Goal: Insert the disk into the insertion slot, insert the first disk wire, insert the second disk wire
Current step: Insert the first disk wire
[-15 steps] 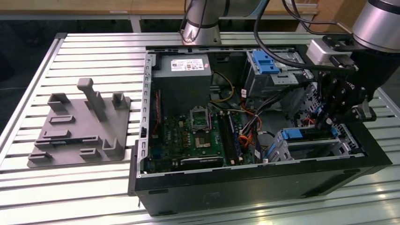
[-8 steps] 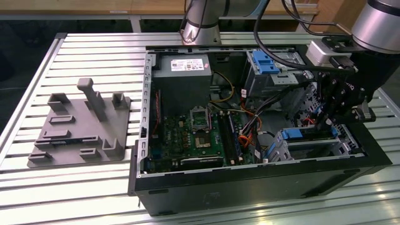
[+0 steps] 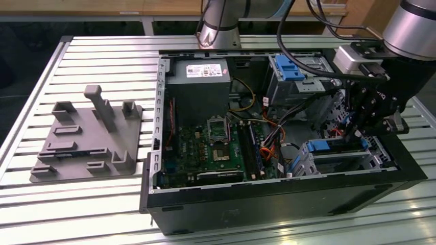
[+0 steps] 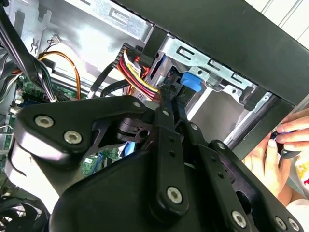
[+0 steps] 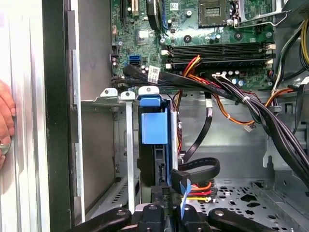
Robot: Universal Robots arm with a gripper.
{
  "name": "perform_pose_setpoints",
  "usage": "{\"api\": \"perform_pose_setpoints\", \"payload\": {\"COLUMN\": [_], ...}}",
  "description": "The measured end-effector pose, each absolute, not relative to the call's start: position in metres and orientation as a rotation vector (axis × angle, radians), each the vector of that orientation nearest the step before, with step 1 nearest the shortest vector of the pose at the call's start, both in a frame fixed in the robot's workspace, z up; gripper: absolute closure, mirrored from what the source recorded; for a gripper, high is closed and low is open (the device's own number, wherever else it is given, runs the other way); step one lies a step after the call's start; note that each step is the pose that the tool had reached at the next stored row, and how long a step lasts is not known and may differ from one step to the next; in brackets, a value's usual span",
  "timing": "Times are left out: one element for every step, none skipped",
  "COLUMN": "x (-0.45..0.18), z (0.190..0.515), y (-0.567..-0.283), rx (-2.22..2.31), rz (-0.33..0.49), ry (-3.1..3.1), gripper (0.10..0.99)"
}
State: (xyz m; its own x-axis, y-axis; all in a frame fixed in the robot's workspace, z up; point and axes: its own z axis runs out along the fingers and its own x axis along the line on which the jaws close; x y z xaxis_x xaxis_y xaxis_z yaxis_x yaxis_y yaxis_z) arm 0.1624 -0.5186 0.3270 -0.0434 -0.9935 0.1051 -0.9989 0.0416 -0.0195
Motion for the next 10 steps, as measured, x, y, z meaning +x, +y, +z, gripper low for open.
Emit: {"api": "perform_pose_setpoints", "payload": {"x": [0.162, 0.162, 0.162, 0.162, 0.162, 0.162, 0.162, 0.162, 0.162, 0.162], "z": [0.326, 0.326, 0.326, 0.325, 0.326, 0.327, 0.329, 0.332, 0.335, 0.34], "y": [-0.519, -0.519, -0.519, -0.519, -0.519, -0.519, -0.519, -0.519, -0.519, -0.518], "rx": [2.129, 2.129, 2.13, 2.13, 2.131, 2.131, 2.131, 2.131, 2.131, 2.131], "rz": [0.134, 0.133, 0.132, 0.13, 0.13, 0.129, 0.129, 0.129, 0.129, 0.129], "ry": [-2.221, -2.221, -2.222, -2.222, -2.223, -2.223, -2.223, -2.223, -2.223, -2.223], "gripper": [0.922, 0.922, 0.922, 0.91, 0.851, 0.851, 0.792, 0.792, 0.725, 0.725]}}
